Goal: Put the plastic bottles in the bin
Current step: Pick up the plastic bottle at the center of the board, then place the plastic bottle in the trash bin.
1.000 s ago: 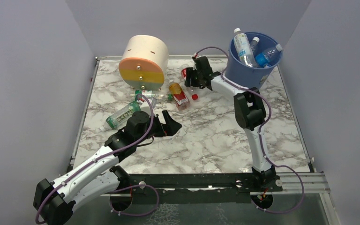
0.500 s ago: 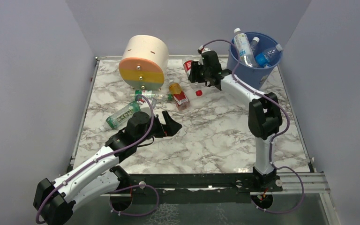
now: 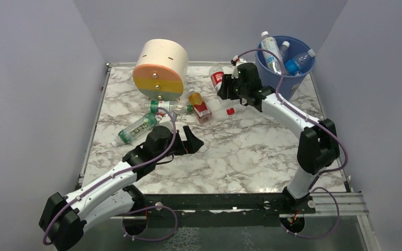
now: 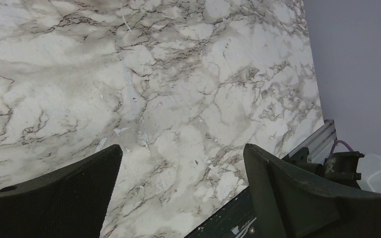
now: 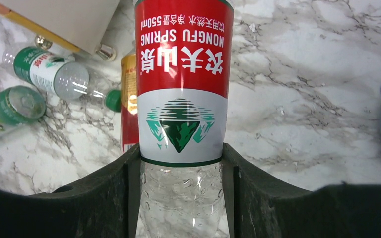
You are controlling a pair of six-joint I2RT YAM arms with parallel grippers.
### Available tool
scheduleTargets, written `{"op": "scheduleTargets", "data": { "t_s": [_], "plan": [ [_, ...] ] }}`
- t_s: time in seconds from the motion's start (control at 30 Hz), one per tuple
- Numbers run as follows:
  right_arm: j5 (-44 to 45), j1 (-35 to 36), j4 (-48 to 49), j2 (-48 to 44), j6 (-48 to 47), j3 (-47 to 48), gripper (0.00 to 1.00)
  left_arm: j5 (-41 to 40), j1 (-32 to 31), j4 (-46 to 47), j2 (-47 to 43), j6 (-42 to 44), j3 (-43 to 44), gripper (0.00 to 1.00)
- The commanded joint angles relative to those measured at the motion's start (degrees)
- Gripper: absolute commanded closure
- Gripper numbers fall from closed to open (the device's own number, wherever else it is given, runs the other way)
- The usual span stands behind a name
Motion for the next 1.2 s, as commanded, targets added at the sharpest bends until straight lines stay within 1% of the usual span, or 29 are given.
{"op": "scheduleTargets", "data": {
  "t_s": [0.0,0.4,0.63,0.77,0.93,1.07,1.17],
  "plan": [
    [-1.4,0.4,0.6,-5.8,0.1,-4.4,0.44,-0.4,0.1,3.4,1.8,0.2,0.5,0.01],
    [-5.3,1.1,-0.8,-19.6,1.8,-18.7,0.44,1.3,0.1,7.6,9.3,2.3,4.8,0.01],
    [-7.2,1.1,-2.4,-25.6,3.1,-23.5,0.44,2.2,0.1,9.2,13.2,3.9,8.2,0.01],
    [-7.4,1.2,-5.0,-28.2,3.6,-22.8,0.44,3.3,0.3,10.1,13.9,5.0,8.8,0.01],
    [-8.0,1.1,-9.1,-30.0,4.3,-18.0,0.44,2.6,1.0,6.8,13.7,7.8,10.4,0.01],
    [-7.3,1.1,-11.1,-30.6,4.7,-13.9,0.44,4.0,1.7,7.8,11.5,7.3,8.3,0.01],
    [-6.5,1.2,-12.0,-30.3,4.9,-10.3,0.44,6.6,1.8,9.1,12.0,6.9,6.9,0.01]
  ]
}}
